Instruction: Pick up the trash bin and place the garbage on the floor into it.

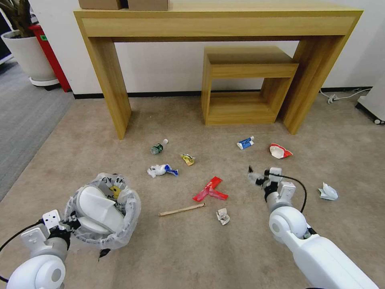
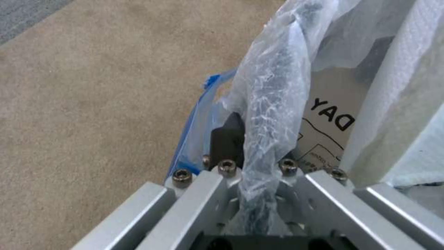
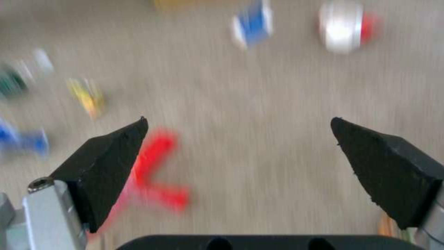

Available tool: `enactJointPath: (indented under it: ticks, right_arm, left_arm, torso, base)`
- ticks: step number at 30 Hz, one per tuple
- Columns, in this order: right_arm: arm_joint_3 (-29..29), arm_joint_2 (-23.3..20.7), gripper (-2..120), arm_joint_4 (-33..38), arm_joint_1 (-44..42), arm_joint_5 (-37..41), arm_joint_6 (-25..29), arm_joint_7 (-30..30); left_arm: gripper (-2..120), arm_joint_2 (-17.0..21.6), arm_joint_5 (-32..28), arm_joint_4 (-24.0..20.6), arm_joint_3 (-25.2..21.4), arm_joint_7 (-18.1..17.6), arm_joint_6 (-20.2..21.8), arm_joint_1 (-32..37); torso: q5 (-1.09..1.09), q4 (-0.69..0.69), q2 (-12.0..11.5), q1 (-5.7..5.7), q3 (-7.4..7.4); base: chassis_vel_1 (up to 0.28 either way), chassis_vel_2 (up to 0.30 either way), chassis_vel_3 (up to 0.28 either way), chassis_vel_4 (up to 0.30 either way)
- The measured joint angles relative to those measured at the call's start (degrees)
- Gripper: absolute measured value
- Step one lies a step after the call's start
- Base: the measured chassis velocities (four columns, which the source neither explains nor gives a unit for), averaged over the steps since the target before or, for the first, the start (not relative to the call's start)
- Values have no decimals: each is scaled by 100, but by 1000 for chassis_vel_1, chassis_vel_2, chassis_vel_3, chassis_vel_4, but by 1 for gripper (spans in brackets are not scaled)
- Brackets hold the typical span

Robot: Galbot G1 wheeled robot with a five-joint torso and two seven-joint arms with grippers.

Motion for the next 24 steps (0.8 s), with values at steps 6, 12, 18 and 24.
enactJointPath:
  ticks: [6,12,18,24]
  right_arm:
    - [-724,-318,100,-182,143,811,-829,372]
    - [-1233,-174,100,-597,325,946,-981,347]
    - [-1790,359,100,-1492,724,646,-941,276]
    - [-2159,679,100,-1942,1100,400,-878,29]
  left_arm:
    - [0,-96,95,86,12,11,-134,-65]
    - [0,-202,206,159,48,53,-223,-78]
    - [0,-254,265,241,62,85,-296,-95]
    - [0,-293,265,274,64,100,-318,-122]
  torso:
    - [-2,-1,0,0,0]
    - [-1,0,0,0,0]
    - [-1,0,0,0,0]
    - [-1,0,0,0,0]
  base:
    - [0,0,0,0]
    - [0,0,0,0]
    - [0,0,0,0]
    - [0,0,0,0]
